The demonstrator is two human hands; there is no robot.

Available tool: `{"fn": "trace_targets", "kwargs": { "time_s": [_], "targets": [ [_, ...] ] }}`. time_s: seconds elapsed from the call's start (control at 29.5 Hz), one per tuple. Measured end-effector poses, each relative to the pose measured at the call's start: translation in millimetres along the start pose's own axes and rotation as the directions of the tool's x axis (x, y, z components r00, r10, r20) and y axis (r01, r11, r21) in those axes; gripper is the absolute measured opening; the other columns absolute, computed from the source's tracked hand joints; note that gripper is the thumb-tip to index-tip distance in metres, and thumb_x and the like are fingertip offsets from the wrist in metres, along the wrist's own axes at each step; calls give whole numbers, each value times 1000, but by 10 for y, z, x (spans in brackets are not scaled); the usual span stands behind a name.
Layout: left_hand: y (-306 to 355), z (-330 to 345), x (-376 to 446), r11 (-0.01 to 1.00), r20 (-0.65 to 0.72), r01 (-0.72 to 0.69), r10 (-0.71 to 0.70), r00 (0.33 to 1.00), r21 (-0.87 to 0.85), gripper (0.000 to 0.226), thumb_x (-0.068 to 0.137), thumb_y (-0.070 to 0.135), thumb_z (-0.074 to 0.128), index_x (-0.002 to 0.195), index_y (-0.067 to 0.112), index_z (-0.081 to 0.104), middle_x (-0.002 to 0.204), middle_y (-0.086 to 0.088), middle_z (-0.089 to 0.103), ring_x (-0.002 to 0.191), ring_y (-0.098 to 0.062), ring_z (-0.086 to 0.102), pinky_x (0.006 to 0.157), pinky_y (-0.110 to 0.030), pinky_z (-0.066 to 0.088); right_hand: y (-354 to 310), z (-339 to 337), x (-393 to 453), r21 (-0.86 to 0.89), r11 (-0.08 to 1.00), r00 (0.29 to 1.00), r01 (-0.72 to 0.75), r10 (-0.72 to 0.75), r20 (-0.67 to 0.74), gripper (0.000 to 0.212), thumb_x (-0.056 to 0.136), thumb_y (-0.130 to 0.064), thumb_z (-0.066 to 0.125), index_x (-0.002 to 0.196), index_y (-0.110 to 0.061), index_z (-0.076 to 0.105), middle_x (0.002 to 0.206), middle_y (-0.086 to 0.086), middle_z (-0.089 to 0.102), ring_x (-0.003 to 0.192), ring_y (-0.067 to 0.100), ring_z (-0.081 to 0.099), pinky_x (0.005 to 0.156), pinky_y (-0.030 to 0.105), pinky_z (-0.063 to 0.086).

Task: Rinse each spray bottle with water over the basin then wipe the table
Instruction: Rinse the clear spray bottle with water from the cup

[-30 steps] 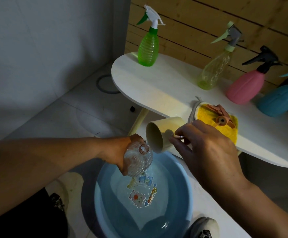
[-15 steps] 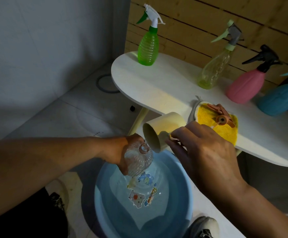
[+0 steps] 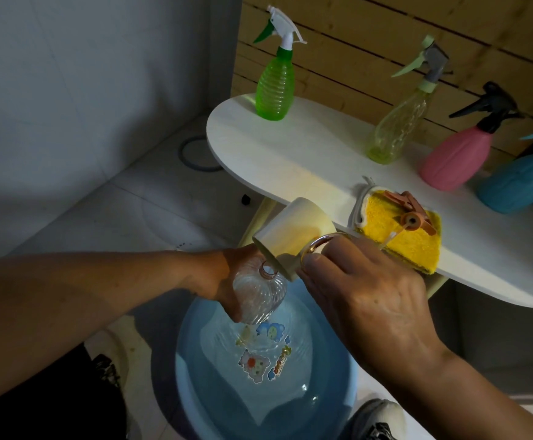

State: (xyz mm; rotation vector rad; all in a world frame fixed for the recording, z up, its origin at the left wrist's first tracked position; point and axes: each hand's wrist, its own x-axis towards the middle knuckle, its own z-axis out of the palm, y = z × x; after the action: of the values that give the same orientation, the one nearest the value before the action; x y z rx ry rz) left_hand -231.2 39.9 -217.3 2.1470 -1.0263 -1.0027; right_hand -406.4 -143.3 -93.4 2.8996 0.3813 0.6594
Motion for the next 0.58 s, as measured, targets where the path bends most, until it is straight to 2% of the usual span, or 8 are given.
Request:
{"fn": "trace_targets", "kwargs": {
  "time_s": [0.1, 0.14, 0.24, 0.37, 0.51, 0.58],
  "targets": [
    [-16, -18, -16, 1000, -10, 22, -22, 1000, -14, 88, 68, 19, 96, 139, 31, 45, 128, 14, 59, 117, -6, 58, 89, -12, 52, -17, 13, -15, 3, 1000, 1000, -21, 21, -5, 21, 83, -13, 82, 99, -19, 70, 93, 1, 63, 78, 25, 62, 47, 32, 47],
    [-25, -21, -18, 999, -22, 22, -23, 1000, -23, 88, 68, 18, 96, 136, 35, 43, 125, 17, 59, 114, -4, 59, 85, -10, 52, -20, 21, -22, 1, 999, 999, -39, 39, -6, 19, 84, -14, 81, 98, -19, 70, 92, 1, 63, 77, 25, 62, 47, 33, 47],
    [-51, -34, -46, 999, -27, 15, -16, 999, -31, 93, 65, 14, 97, 136, 38, 40, 121, 18, 59, 109, 3, 59, 86, -14, 55, -29, 80, -22, 6, 995, 995, -100, 100, 7, 15, 87, -19, 80, 95, -19, 67, 85, 1, 60, 68, 24, 58, 43, 33, 45],
    [-159, -21, -92, 1000, -19, -9, 9, 1000, -7, 105, 62, 12, 96, 143, 38, 35, 125, 21, 55, 114, -2, 59, 86, -10, 53, -32, 197, -11, 31, 987, 987, -156, 155, 45, 17, 90, -24, 77, 92, -20, 60, 76, -1, 52, 55, 21, 48, 38, 28, 36],
    [-250, -24, -134, 1000, -12, 7, -7, 1000, -21, 101, 62, 13, 95, 132, 49, 32, 121, 24, 54, 112, 3, 57, 82, -11, 52, -16, 339, -2, 74, 973, 974, -220, 215, 74, 16, 91, -33, 70, 91, -21, 58, 74, -2, 54, 49, 21, 49, 42, 23, 25],
    [-275, -37, -165, 1000, -10, 14, -14, 1000, -19, 99, 61, 16, 96, 128, 54, 34, 122, 23, 54, 113, 0, 57, 86, -19, 54, 1, 457, -3, 89, 957, 958, -276, 266, 109, 19, 91, -37, 68, 91, -22, 57, 74, -3, 57, 50, 23, 53, 43, 23, 26]
  ]
}}
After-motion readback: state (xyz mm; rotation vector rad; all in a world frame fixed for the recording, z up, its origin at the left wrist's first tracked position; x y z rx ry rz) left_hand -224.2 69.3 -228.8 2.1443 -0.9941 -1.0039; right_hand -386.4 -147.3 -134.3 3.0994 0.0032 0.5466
